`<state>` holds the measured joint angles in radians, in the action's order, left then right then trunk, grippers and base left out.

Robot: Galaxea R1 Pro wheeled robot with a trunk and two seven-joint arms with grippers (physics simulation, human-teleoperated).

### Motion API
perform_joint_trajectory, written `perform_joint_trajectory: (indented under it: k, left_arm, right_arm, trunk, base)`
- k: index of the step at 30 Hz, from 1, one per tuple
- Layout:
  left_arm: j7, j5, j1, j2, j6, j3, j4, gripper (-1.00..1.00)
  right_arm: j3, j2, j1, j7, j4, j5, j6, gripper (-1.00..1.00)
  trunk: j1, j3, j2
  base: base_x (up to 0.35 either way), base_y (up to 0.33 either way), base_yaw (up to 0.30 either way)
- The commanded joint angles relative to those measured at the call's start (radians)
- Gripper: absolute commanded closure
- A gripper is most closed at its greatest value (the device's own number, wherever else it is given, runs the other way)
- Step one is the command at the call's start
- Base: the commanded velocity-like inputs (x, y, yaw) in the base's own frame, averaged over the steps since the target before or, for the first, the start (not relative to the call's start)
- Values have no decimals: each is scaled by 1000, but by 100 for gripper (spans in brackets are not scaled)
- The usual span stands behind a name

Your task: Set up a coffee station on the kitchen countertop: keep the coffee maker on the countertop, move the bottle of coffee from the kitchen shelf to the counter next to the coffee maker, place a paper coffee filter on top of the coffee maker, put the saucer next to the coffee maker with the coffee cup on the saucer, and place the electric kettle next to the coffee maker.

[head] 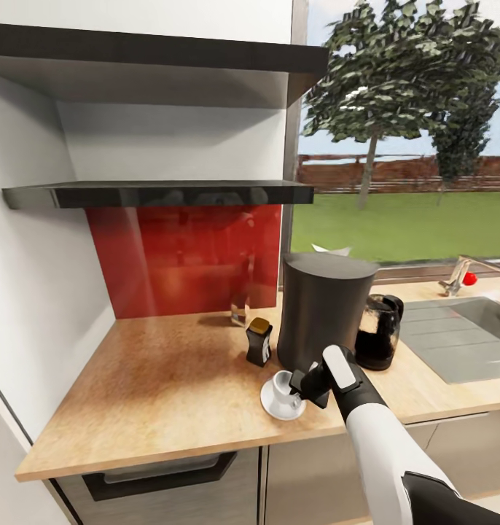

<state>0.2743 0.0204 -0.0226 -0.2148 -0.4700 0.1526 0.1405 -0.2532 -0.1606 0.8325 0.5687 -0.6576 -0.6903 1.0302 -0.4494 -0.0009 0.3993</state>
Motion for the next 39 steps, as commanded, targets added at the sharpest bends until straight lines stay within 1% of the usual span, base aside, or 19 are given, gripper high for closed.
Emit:
perform_joint_trajectory:
  k: [1,17,21,29,39]
  left_arm:
    - [8,2,0,0,-2,8,-1,-100]
    - [8,2,0,0,-1,8,-1,-100]
    - [8,2,0,0,-1,8,-1,-100]
    - [8,2,0,0,-1,8,-1,-100]
    - [8,2,0,0,-2,8,-1,-100]
  right_arm:
    - [-5,-1,0,10,-1,-11,1,100]
    - [-3,-1,0,10,1,-9,1,100]
    - [-4,-1,0,10,30,-11,0,100]
    - [-4,0,0,10,43,-12,-15,100]
    - [-3,10,0,10,45,-11,-18,100]
  trunk:
    - [-1,0,1]
    - [-1,0,1]
    - [-1,0,1]
    - [-1,0,1]
    - [-1,0,1]
  base:
    - [92,0,0]
    - [11,0,0]
    - [36,23,0]
    - [48,36,0]
    - [2,1,0]
